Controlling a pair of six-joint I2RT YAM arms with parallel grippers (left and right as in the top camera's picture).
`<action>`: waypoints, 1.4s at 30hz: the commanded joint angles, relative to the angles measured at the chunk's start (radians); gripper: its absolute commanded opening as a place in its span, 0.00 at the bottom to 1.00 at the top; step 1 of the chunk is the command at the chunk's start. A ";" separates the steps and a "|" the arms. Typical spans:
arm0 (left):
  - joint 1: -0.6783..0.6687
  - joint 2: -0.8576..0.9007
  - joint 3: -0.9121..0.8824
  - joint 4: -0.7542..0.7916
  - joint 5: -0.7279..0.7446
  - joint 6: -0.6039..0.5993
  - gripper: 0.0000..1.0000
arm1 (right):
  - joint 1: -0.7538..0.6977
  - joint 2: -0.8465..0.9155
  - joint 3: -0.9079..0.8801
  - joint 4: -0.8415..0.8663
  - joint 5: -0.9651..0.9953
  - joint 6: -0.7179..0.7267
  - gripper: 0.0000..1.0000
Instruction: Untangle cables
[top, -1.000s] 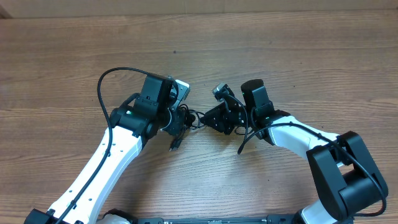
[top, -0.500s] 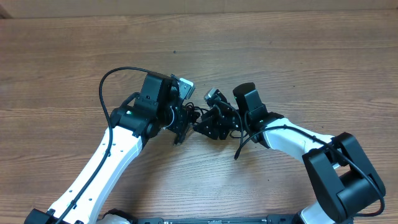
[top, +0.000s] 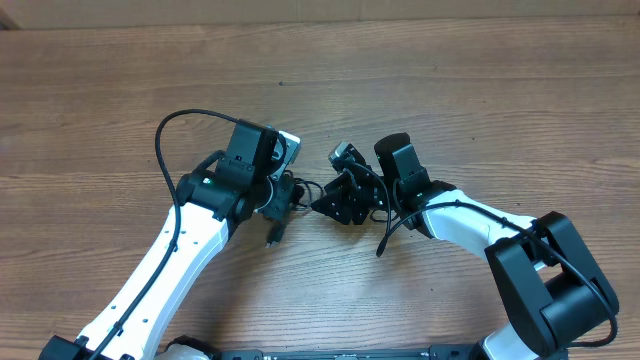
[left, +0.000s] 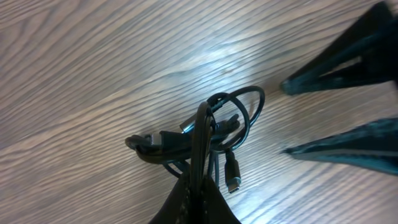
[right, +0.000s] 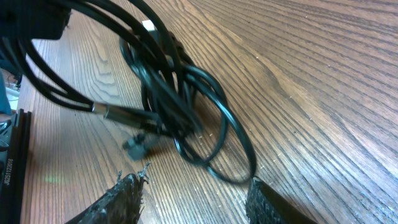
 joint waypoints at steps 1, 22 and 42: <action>0.005 0.000 -0.002 -0.016 -0.079 0.015 0.04 | 0.000 0.013 0.005 0.002 0.007 -0.005 0.53; 0.005 0.000 -0.002 -0.025 0.288 0.211 0.04 | 0.000 0.014 0.005 -0.006 0.006 -0.072 0.49; 0.006 0.000 -0.002 -0.003 -0.053 -0.165 0.04 | 0.000 0.014 0.005 -0.005 0.043 -0.026 0.04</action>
